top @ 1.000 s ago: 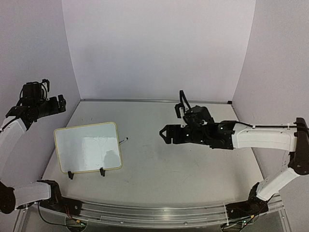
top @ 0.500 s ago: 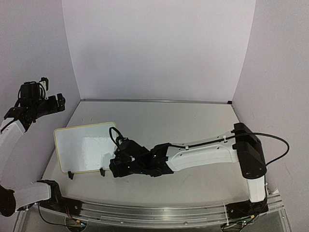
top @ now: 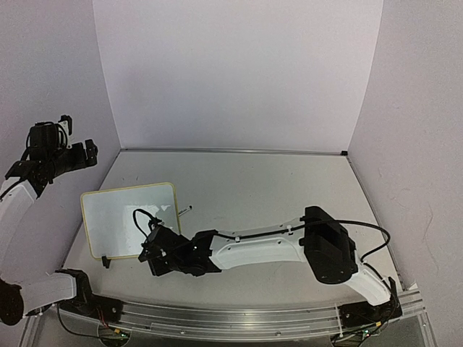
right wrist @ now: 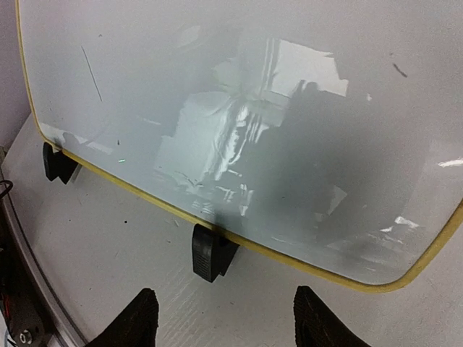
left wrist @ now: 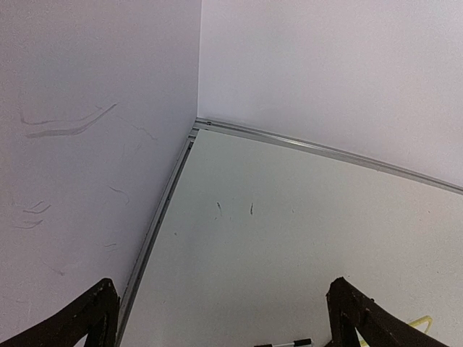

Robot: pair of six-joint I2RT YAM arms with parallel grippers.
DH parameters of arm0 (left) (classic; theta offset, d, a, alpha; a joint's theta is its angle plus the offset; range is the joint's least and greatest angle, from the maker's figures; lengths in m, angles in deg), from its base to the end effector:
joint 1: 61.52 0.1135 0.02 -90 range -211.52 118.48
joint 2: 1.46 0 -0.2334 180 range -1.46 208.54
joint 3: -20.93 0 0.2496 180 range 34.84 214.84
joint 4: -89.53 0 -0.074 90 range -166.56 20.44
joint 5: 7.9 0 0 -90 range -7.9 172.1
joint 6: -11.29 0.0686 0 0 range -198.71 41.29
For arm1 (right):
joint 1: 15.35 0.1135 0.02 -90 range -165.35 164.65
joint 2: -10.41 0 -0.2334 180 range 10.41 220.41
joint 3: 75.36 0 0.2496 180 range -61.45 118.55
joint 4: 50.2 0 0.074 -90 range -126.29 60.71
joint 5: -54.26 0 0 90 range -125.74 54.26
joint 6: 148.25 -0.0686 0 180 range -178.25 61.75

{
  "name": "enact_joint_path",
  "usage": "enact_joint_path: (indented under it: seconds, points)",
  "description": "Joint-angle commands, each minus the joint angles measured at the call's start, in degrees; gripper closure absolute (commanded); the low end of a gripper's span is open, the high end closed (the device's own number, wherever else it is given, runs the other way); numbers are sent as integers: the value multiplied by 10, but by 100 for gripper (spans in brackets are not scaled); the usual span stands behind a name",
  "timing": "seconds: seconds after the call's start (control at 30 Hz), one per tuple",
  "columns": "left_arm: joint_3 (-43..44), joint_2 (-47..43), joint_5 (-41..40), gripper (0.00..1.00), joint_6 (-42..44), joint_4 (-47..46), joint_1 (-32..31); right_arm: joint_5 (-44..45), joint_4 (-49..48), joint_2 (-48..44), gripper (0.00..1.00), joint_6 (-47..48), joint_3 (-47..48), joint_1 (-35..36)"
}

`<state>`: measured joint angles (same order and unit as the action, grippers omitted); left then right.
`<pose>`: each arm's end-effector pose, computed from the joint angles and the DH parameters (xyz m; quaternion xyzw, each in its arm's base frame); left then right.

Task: Write a sentence on the whiteboard
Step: Pick up the whiteboard stand from the corner of the board.

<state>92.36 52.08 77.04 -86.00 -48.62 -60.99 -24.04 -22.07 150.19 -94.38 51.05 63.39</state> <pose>0.2488 0.0084 0.3201 -0.0811 0.8341 0.0049 0.5456 0.1204 0.5335 0.1129 -0.2905 0.8602 0.2943 0.2982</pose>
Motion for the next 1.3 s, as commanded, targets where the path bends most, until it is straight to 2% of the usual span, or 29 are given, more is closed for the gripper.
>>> enact_joint_path:
  seconds: [0.0,0.3,0.57,0.9,1.1,1.27]
  points:
    - [3,0,3,1,3,-17,-3,18,10,38,43,1,59,16]
    - [4,0,7,0,-6,-19,-3,31,15,71,51,-12,90,16]
    - [4,1,11,0,-14,-19,-3,79,23,89,65,-23,104,16]
    - [3,2,13,0,-16,-18,-3,91,33,119,69,-26,138,16]
    - [2,5,15,0,-18,-18,-3,121,55,144,75,-25,175,15]
    - [2,7,15,0,-19,-19,-17,146,74,149,85,-33,180,15]
